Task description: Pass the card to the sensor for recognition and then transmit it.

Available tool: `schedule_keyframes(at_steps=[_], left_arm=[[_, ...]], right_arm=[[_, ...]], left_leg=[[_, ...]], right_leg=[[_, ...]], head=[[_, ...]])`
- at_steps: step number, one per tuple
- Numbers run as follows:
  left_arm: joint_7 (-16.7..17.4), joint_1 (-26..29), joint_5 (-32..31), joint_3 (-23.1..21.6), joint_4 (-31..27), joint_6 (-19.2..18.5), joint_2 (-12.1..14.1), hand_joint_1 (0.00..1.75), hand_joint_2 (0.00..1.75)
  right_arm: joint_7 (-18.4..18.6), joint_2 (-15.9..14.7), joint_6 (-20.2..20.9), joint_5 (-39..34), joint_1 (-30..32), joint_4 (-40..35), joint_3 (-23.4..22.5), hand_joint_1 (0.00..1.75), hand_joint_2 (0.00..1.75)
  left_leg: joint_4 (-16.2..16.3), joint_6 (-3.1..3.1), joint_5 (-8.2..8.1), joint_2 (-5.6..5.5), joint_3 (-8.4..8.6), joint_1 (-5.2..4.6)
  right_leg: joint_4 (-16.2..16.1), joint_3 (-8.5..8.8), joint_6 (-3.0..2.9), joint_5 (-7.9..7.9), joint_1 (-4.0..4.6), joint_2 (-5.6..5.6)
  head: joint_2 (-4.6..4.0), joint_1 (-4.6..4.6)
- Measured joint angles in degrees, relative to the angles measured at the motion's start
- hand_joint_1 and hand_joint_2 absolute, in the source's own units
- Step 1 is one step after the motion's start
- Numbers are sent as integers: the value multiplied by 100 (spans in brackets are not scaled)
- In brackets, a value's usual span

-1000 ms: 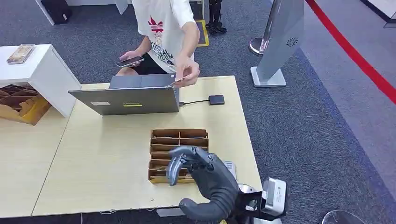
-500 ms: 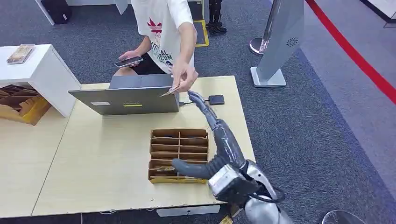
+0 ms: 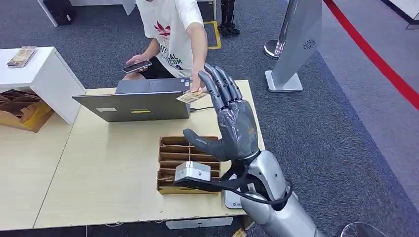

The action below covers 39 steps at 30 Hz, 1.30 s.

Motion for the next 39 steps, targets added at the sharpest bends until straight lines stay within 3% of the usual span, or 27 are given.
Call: schedule_keyframes(at_steps=[8, 13, 21, 22, 24, 25, 26, 39], left_arm=[[74, 1, 0, 0, 0, -107, 55, 0, 175], [96, 4, 0, 0, 0, -175, 85, 0, 175], [111, 5, 0, -2, 0, -197, 98, 0, 175], [112, 5, 0, -2, 0, -197, 98, 0, 175], [114, 5, 0, 0, 0, -197, 98, 0, 175], [116, 5, 0, 0, 0, -197, 98, 0, 175], [118, 5, 0, 0, 0, -197, 98, 0, 175], [118, 4, 0, 0, 0, -195, 98, 0, 175]], right_arm=[[252, 48, -630, 1418, -202, 777, 76, 0, 175], [391, 50, -654, 1914, -405, 1420, 107, 0, 175], [466, 59, -630, 2098, -647, 2108, 155, 5, 175], [466, 61, -626, 2098, -671, 2158, 160, 37, 175], [474, 77, -604, 2098, -706, 2243, 164, 37, 175], [479, 92, -595, 2098, -716, 2278, 164, 143, 175], [479, 98, -582, 2098, -729, 2309, 164, 173, 175], [542, 227, -506, 1993, -762, 2440, 157, 175, 175]], left_leg=[[0, -1, 1, -1, 0, 1], [0, -1, 1, -2, 0, 1], [1, -1, 1, -2, 0, 1], [1, -1, 1, -2, 0, 1], [1, -1, 1, -2, 0, 1], [1, -1, 1, -2, 0, 1], [1, -1, 1, -2, 0, 1], [1, -1, 1, -2, 0, 1]], right_leg=[[0, 0, 0, 0, 0, 0], [0, 0, 0, 0, 0, 0], [0, 0, 0, 1, 1, 0], [0, 0, 1, 1, 1, -1], [0, 0, 1, 1, 1, -1], [0, -1, 1, 1, 1, 0], [0, -1, 1, 1, 1, -1], [0, -2, 1, 1, 0, 0]], head=[[0, 0], [0, 0], [0, 0], [0, -2], [0, 0], [0, 0], [0, 0], [0, 0]])
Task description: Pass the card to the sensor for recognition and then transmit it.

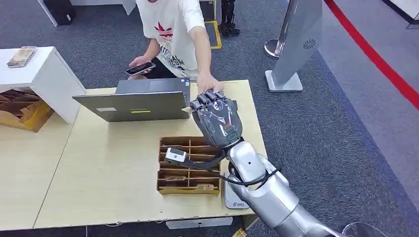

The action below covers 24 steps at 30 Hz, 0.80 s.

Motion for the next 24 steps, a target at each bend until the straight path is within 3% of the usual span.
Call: schedule_keyframes(at_steps=[7, 16, 19, 21, 23, 24], left_arm=[[-2, -3, 0, -2, 0, 2, -4, 0, 175], [-48, 3, 0, 0, 0, 17, -20, 0, 175], [-85, 8, 0, 7, 0, 42, -35, 0, 175], [-136, 9, 0, 35, 0, 96, -68, 0, 175], [-186, 12, 0, 92, 2, 125, -96, 0, 175], [-195, 13, 0, 107, 2, 125, -96, 0, 175]], right_arm=[[-2, 17, 13, -63, 6, 13, -11, 175, 175], [-175, 57, -70, -680, 364, -11, -260, 175, 175], [-470, 155, 14, -1457, 603, -239, -415, 175, 175], [-667, 247, 397, -2403, 806, -475, -534, 175, 175], [-848, 387, 1280, -4058, 1018, -755, -662, 175, 175], [-868, 411, 1425, -4324, 1058, -805, -684, 175, 175]], left_leg=[[1, 0, -1, 1, 0, 0], [1, 0, 0, 0, 0, 0], [1, 0, -1, 0, 0, 0], [0, 0, -1, 0, -1, 0], [0, 0, -2, 1, -2, 0], [0, 0, -2, 1, -2, 0]], right_leg=[[0, -2, 0, 0, 0, 1], [0, -2, 0, 0, 0, 0], [0, -2, 0, 0, 0, 0], [0, -3, 0, -1, 0, 0], [0, -5, 0, -1, 0, 1], [0, -5, 0, -1, 0, 1]], head=[[0, 0], [0, 0], [0, 0], [0, 0], [0, 0], [0, 0]])
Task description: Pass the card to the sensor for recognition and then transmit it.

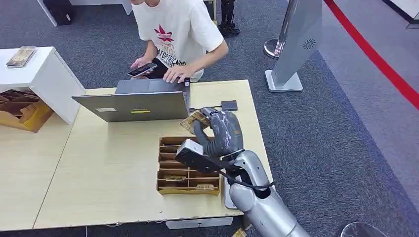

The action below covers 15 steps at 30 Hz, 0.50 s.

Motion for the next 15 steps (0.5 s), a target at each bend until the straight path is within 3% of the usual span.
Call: schedule_keyframes(at_steps=[4, 7, 8, 10, 15], left_arm=[[0, 0, 0, 0, 0, 0, 0, 0, 175], [-33, 6, 0, 39, 0, 0, -2, 0, 175], [-59, 9, 0, 87, 0, 0, -11, 0, 175], [-131, 28, 0, 281, 0, -20, -17, 0, 175], [-155, 33, 0, 400, 0, -22, -22, 0, 175]], right_arm=[[0, 0, 0, -1, 8, 0, 0, 175, 175], [-57, 57, 350, -669, 118, -127, -50, 175, 175], [-100, 111, 686, -1387, 231, -280, -96, 175, 175], [-343, 107, 1458, -3828, 856, -989, -312, 175, 175], [-369, 10, 1478, -3918, 1119, -1265, -422, 175, 175]], left_leg=[[0, 0, 0, 0, 0, 0], [0, 0, 0, 0, -2, 0], [0, 0, 0, -1, -3, 0], [0, 1, 0, 0, -4, -5], [1, 1, 0, 1, -2, -6]], right_leg=[[0, 0, 0, 0, 0, 0], [0, -2, 0, 0, 0, 0], [0, -4, 0, 0, 0, -1], [-1, -3, 2, -1, -5, -1], [-1, -3, 3, 0, -7, 1]], head=[[0, 0], [0, -2], [0, -2], [0, 0], [0, -2]])
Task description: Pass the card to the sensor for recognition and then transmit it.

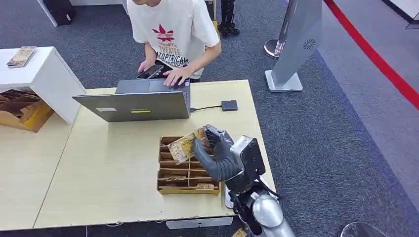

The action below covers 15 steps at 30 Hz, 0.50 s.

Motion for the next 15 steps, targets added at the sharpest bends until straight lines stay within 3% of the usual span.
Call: schedule_keyframes(at_steps=[5, 9, 15], left_arm=[[-70, 21, 0, 144, 0, 11, -28, 0, 175], [-124, 38, 0, 308, 0, 63, -63, 0, 175], [-159, 46, 0, 496, 0, 120, -94, 0, 175]], right_arm=[[-74, -446, 15, 179, 462, -219, -214, 175, 175], [-74, -778, -212, 450, 985, -419, -546, 175, 175], [15, -1071, -445, 588, 1502, -609, -920, 175, 175]], left_leg=[[1, 3, -3, -1, 1, -4], [1, 11, -8, -2, 0, -12], [1, 14, -12, 6, 2, -14]], right_leg=[[-1, 0, 1, 0, -4, -1], [-2, 2, 5, -3, -10, -4], [-3, -2, 5, -3, -11, 1]], head=[[0, 0], [0, 2], [0, -2]])
